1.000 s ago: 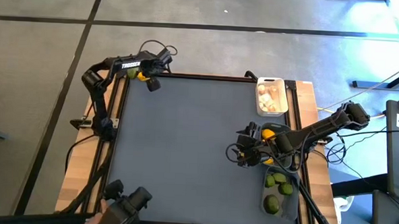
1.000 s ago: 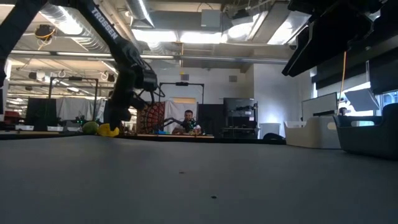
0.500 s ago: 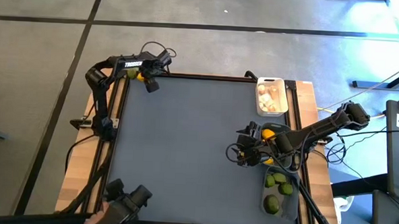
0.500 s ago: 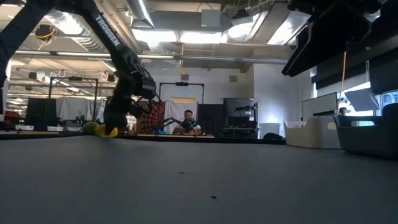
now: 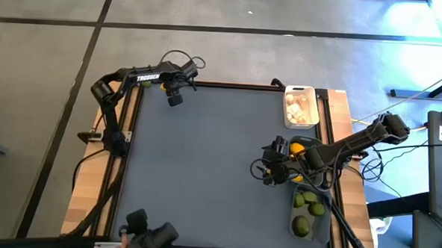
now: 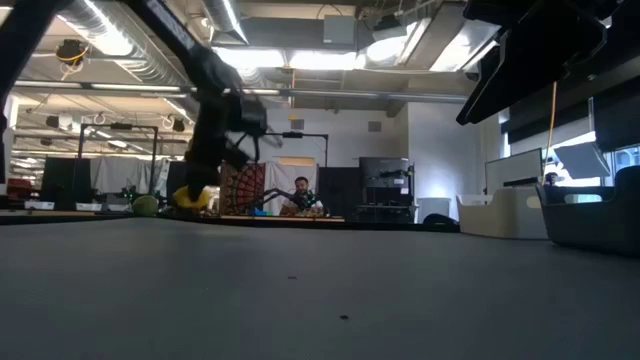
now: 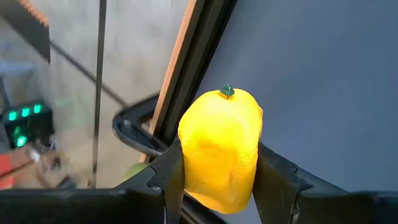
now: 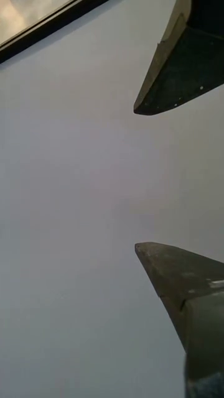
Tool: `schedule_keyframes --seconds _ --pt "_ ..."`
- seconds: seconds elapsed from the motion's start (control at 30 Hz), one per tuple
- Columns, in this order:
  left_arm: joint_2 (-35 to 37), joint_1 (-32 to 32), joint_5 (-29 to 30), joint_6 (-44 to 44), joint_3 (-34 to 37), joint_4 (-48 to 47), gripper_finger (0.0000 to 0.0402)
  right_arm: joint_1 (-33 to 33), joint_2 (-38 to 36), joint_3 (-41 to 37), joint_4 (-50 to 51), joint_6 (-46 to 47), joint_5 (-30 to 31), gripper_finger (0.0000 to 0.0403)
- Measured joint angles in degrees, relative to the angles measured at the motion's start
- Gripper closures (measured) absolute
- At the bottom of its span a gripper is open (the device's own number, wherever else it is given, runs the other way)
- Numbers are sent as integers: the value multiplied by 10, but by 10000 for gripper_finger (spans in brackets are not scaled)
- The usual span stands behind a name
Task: Sort produce into baskets
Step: Put the yellow lemon into the gray bin
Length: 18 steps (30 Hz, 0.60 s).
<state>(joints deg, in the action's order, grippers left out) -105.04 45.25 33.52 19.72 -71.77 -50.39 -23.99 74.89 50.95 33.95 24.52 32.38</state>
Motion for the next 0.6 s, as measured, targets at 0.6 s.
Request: schedule_keyframes --seconds 0.6 --pt "214 -237 -190 -154 0 42 246 0 0 0 -43 20 17 52"
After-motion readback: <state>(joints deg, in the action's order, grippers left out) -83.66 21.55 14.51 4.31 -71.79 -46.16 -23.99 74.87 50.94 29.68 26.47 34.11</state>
